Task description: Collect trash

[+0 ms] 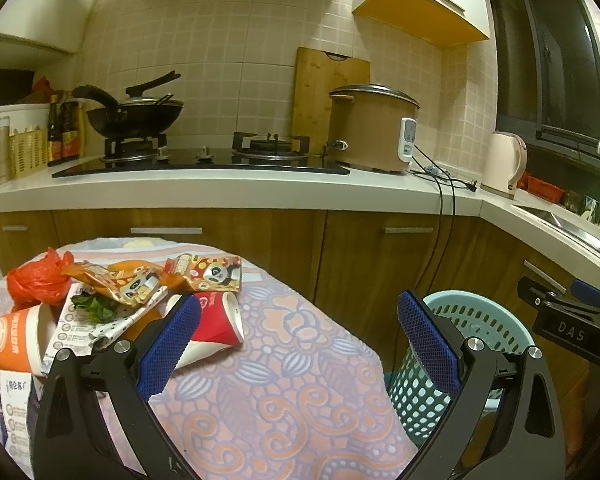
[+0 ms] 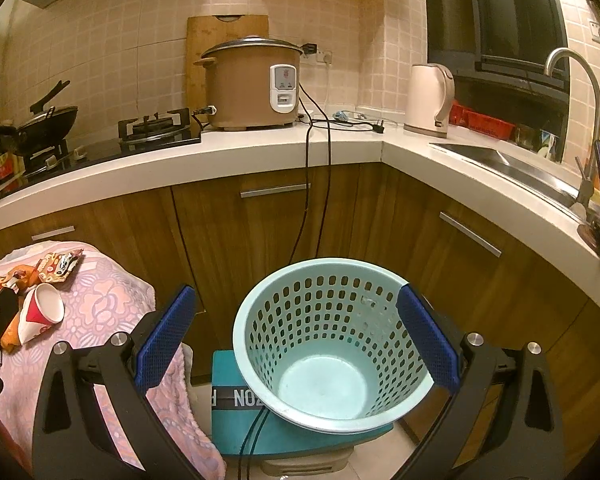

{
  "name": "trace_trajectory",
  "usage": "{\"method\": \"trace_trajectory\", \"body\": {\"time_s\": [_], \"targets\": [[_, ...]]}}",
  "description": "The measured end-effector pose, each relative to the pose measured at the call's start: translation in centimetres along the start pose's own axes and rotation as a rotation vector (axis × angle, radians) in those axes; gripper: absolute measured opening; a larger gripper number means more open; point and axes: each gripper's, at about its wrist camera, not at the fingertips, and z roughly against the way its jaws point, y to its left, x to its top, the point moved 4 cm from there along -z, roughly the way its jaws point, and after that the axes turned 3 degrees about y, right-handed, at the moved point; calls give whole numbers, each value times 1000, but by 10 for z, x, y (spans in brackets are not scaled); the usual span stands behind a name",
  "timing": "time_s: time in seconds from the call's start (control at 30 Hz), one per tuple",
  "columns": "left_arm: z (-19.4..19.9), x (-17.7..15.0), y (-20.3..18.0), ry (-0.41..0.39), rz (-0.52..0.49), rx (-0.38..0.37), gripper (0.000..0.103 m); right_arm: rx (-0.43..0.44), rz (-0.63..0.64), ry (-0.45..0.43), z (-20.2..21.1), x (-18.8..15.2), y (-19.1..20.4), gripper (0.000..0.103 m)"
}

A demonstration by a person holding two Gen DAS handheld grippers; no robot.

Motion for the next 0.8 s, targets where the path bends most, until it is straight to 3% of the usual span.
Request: {"method": "trace_trajectory", "body": {"time_s": [0.8], "targets": [[-1, -3, 0, 3, -17, 35, 96, 5, 17, -1, -1, -5, 4, 95]]}}
